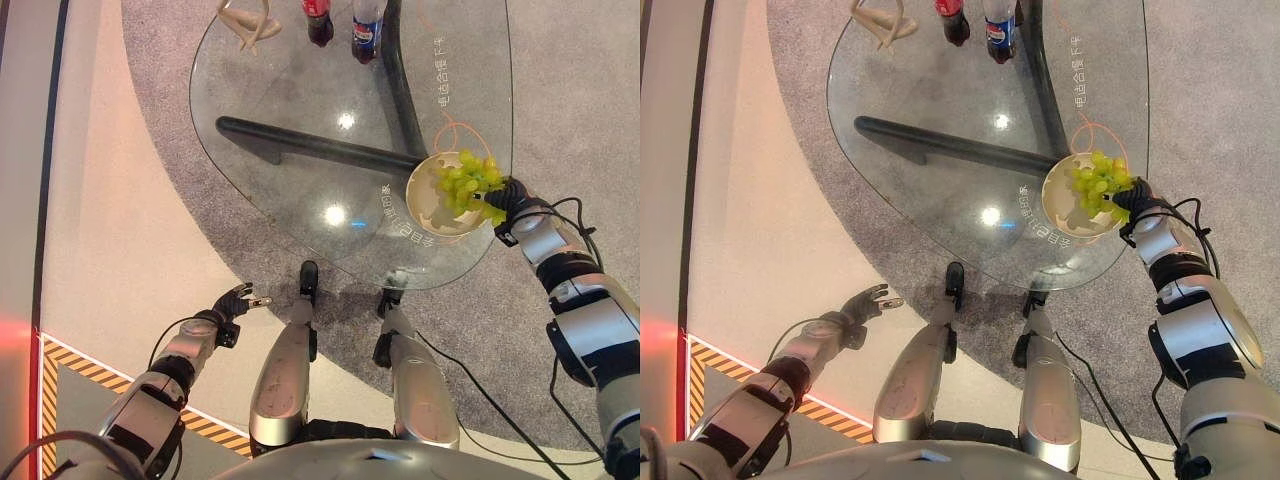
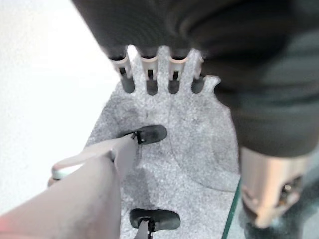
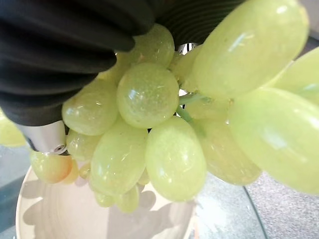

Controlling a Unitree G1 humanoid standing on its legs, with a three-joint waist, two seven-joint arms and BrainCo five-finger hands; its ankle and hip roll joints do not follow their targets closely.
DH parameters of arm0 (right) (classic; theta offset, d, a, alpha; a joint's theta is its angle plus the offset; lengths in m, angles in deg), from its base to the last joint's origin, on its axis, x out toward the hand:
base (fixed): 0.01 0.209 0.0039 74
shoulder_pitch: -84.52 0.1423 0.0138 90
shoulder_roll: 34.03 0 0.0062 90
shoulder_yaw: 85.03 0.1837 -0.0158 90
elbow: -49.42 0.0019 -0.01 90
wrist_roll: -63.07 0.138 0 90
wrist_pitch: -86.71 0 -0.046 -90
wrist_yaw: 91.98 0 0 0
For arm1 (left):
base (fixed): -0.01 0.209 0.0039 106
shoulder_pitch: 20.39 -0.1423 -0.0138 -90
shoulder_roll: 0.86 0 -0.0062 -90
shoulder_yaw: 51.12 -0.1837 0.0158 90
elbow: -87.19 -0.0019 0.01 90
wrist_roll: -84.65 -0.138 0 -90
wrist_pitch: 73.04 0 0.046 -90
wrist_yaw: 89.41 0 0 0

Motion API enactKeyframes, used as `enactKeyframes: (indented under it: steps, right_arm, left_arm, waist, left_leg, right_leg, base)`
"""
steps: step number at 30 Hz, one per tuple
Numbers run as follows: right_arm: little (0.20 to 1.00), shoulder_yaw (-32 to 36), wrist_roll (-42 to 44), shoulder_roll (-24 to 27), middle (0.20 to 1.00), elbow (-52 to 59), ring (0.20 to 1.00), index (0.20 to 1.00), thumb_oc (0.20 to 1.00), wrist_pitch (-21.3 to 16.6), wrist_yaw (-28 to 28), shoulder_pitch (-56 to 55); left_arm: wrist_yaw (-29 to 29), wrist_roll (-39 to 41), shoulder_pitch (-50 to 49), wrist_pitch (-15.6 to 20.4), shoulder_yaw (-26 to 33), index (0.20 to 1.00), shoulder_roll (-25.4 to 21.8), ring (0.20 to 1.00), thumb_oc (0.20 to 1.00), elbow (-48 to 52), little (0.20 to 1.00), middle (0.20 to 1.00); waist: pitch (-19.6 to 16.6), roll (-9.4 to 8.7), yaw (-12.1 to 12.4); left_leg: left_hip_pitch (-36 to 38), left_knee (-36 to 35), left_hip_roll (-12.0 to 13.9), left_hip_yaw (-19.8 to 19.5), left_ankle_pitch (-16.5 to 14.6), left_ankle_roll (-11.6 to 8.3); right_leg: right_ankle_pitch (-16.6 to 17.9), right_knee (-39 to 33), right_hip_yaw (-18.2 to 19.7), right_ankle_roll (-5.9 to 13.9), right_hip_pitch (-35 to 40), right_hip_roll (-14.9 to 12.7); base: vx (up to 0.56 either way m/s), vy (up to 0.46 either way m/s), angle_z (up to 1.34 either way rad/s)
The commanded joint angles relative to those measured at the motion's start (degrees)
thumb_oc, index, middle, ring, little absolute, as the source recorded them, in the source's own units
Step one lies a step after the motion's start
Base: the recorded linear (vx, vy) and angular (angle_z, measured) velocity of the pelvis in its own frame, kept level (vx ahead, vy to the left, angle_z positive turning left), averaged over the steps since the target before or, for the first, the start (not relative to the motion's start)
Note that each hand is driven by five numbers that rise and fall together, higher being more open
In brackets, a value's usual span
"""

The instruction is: Pick up fruits into the plate

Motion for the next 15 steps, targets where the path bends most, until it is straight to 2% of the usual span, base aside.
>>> enactKeyframes:
  steps: [1, 2, 3, 7, 15]
  right_arm:
    - [0.523, -4.38, -0.36, 1.23, 0.523, -0.97, 0.523, 0.523, 0.523, -0.13, -2.14, 5.06]
    - [0.799, -4.63, -0.42, 1.10, 0.799, -0.96, 0.799, 0.799, 0.799, -0.02, -2.26, 5.26]
    - [1.000, -4.89, -0.38, 0.91, 1.000, -1.09, 1.000, 1.000, 1.000, -0.23, -2.61, 5.43]
    - [1.000, -4.90, -0.48, -0.17, 1.000, -0.58, 1.000, 1.000, 1.000, -0.42, -4.21, 5.83]
    - [1.000, -5.12, -0.99, -1.34, 1.000, 1.49, 1.000, 1.000, 1.000, -0.86, -4.01, 5.41]
  left_arm:
    - [1.02, 1.65, -0.24, 1.08, -1.96, 1.000, 1.52, 1.000, 1.000, -0.10, 1.000, 1.000]
    - [1.00, 1.77, -0.17, 1.12, -2.05, 1.000, 1.53, 1.000, 1.000, -0.07, 1.000, 1.000]
    - [1.04, 1.89, -0.15, 1.13, -2.13, 1.000, 1.66, 1.000, 1.000, 0.03, 1.000, 1.000]
    - [1.57, 2.21, -0.33, 1.08, -2.51, 1.000, 2.17, 1.000, 1.000, 0.48, 1.000, 1.000]
    - [1.74, 2.42, -0.64, 1.03, -2.42, 1.000, 2.84, 1.000, 1.000, 0.66, 1.000, 1.000]
  waist:
    - [-0.59, -0.12, -0.76]
    - [-0.59, -0.09, -0.72]
    - [-0.59, -0.02, -0.68]
    - [-0.59, 0.08, -0.52]
    - [-0.59, -0.18, -0.50]
  left_leg:
    - [-2.94, 7.32, -5.26, 2.87, -9.48, 3.20]
    - [-3.10, 7.36, -5.30, 2.94, -9.44, 3.21]
    - [-3.28, 7.39, -5.35, 2.98, -9.36, 3.20]
    - [-3.63, 7.58, -5.46, 3.15, -9.37, 3.29]
    - [-2.91, 7.34, -5.49, 3.74, -9.39, 3.32]
  right_leg:
    - [-10.12, 12.50, 5.11, 0.83, -5.53, -0.28]
    - [-10.10, 12.59, 5.14, 0.87, -5.72, -0.31]
    - [-10.07, 12.80, 5.20, 0.89, -6.07, -0.31]
    - [-10.00, 13.27, 5.15, 1.08, -6.74, -0.53]
    - [-9.77, 13.30, 5.32, 1.47, -6.39, -0.70]
  base:
    - [-0.01, 0.035, 0.00]
    - [-0.02, 0.038, 0.00]
    - [-0.01, 0.033, 0.00]
    - [-0.01, 0.030, -0.03]
    - [-0.01, 0.044, 0.00]
